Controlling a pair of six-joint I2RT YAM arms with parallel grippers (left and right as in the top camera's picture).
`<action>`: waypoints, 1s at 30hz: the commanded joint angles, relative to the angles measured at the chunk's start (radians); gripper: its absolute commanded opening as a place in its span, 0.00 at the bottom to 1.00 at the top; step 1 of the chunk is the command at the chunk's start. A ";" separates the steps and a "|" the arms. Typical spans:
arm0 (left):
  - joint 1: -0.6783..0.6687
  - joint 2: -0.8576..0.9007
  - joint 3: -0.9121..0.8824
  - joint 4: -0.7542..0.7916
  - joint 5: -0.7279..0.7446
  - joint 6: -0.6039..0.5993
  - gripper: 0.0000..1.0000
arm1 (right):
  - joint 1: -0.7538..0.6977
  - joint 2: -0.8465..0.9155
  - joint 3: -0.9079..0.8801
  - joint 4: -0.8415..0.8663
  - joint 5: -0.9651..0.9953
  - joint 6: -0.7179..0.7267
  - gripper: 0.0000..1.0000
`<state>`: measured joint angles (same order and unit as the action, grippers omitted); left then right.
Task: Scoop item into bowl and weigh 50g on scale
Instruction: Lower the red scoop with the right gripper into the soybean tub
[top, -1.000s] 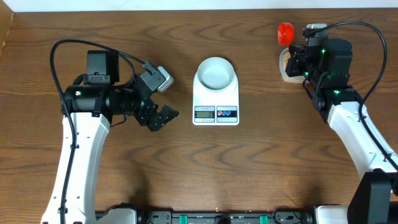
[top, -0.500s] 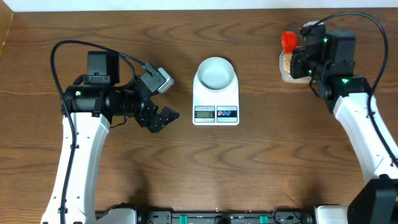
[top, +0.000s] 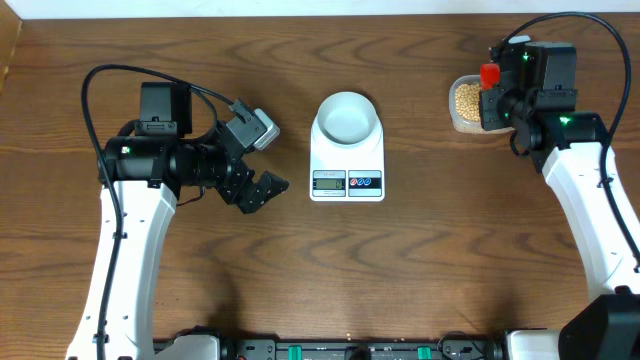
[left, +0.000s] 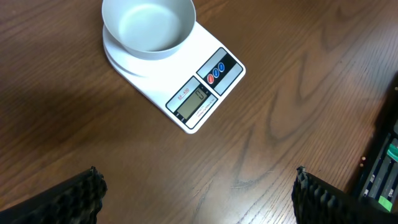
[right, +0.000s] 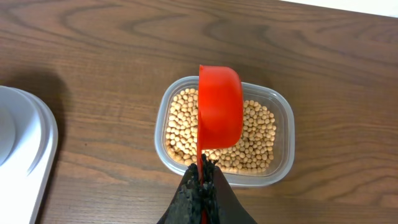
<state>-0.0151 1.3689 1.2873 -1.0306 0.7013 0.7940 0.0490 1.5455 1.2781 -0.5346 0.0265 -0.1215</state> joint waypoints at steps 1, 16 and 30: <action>0.003 -0.011 0.006 -0.005 0.013 0.017 0.98 | 0.002 -0.002 0.023 0.000 0.019 -0.015 0.01; 0.003 -0.011 0.006 -0.005 0.013 0.017 0.98 | 0.003 -0.002 0.024 0.012 0.054 -0.015 0.01; 0.003 -0.011 0.006 -0.005 0.013 0.017 0.98 | 0.003 0.004 0.050 -0.062 0.143 -0.015 0.01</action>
<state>-0.0151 1.3689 1.2873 -1.0306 0.7013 0.7940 0.0490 1.5455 1.3029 -0.5869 0.1146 -0.1230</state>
